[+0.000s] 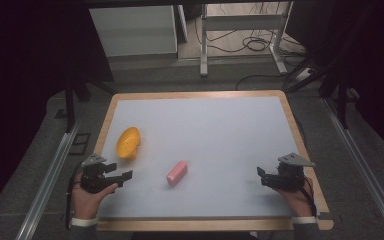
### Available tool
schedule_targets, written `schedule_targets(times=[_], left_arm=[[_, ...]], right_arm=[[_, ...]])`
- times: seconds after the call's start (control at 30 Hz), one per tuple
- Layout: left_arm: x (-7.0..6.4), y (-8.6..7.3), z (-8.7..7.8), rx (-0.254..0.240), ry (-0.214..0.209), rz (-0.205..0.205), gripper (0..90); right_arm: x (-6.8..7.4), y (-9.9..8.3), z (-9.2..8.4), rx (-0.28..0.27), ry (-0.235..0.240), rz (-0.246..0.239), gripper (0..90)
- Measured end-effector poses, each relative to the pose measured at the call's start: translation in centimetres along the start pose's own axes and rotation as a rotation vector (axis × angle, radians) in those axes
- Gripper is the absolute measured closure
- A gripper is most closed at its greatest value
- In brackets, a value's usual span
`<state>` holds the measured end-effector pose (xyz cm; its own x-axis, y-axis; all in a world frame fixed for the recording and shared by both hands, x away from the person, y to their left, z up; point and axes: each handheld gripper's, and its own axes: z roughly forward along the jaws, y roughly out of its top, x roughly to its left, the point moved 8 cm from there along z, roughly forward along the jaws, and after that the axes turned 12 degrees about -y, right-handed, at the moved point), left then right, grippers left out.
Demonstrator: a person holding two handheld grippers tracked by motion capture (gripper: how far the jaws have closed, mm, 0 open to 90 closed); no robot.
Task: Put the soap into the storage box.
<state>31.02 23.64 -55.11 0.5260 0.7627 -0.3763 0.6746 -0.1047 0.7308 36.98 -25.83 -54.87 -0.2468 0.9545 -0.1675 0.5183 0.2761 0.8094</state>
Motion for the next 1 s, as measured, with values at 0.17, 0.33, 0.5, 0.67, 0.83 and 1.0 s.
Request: schedule_targets(times=[0.17, 0.33, 0.5, 0.67, 0.83, 1.0], left_arm=[[-0.1, 0.0, 0.1, 0.004, -0.002, 0.006, 23.9], [-0.5, 0.2, -0.2, -0.006, 0.0, 0.011, 24.0], [-1.0, 0.5, -0.5, -0.013, -0.002, 0.022, 24.1], [-1.3, 0.8, -0.7, -0.034, 0.026, 0.023, 25.2], [-2.1, 1.1, -0.6, -0.025, 0.028, 0.029, 25.2], [-2.5, 1.7, -0.8, -0.023, 0.024, 0.03, 25.1]], right_arm=[[-0.1, 0.2, -0.2, -0.007, 0.017, 0.011, 6.9], [-0.1, 0.2, -0.4, 0.001, 0.05, 0.033, 6.9], [-0.4, 0.3, -0.6, -0.004, 0.042, 0.039, 6.9], [-0.4, 0.3, -0.8, -0.011, 0.038, 0.022, 6.9], [-0.7, 0.1, -0.7, -0.007, 0.038, 0.026, 6.9], [-0.9, 0.0, -0.8, -0.011, 0.035, 0.027, 6.9]])
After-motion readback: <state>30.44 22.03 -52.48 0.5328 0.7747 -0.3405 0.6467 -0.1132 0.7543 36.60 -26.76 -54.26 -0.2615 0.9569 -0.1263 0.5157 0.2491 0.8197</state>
